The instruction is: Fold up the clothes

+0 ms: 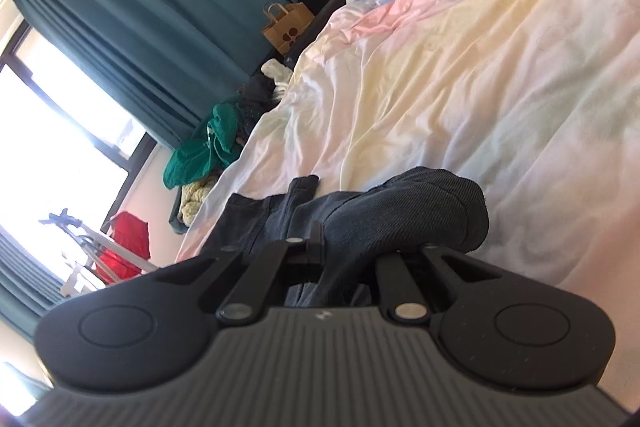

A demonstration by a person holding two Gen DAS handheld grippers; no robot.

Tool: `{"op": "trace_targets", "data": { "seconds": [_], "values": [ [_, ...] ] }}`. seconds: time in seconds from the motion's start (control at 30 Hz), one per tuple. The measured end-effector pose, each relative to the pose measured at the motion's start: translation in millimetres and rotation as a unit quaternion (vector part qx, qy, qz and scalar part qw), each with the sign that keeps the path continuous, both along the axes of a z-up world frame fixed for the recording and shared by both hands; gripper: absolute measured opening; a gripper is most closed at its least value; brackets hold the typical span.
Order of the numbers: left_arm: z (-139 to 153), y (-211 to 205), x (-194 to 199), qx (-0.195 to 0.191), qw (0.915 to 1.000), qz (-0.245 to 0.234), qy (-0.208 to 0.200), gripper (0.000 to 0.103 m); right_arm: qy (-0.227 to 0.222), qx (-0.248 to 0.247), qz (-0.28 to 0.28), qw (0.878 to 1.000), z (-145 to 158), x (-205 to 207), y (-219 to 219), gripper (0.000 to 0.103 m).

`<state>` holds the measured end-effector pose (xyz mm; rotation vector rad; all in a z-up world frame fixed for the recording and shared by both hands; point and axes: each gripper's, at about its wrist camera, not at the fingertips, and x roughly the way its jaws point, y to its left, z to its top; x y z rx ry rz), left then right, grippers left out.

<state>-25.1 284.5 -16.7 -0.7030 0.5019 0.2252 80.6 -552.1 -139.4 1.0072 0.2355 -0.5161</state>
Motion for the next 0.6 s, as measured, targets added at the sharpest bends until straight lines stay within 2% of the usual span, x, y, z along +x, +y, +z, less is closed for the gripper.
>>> {"op": "trace_targets", "data": {
  "seconds": [0.03,0.17,0.27,0.5,0.6],
  "values": [
    [0,0,0,-0.001,1.0,-0.001,0.001,0.103,-0.002,0.007,-0.01,1.0,-2,-1,-4,0.007],
    [-2,1,3,-0.002,1.0,-0.002,0.006,0.103,0.055,0.029,-0.014,0.998,-24,6,-13,0.007],
    [-5,2,5,-0.007,0.9999,-0.002,0.01,0.103,0.073,0.044,-0.008,0.996,-34,7,-15,0.007],
    [-10,6,8,-0.018,0.9996,0.005,0.021,0.103,0.095,0.007,0.008,0.995,-26,12,-2,0.007],
    [-11,7,8,-0.022,0.9994,0.009,0.024,0.103,0.103,0.008,0.005,0.995,-26,12,1,0.007]
  ]
}}
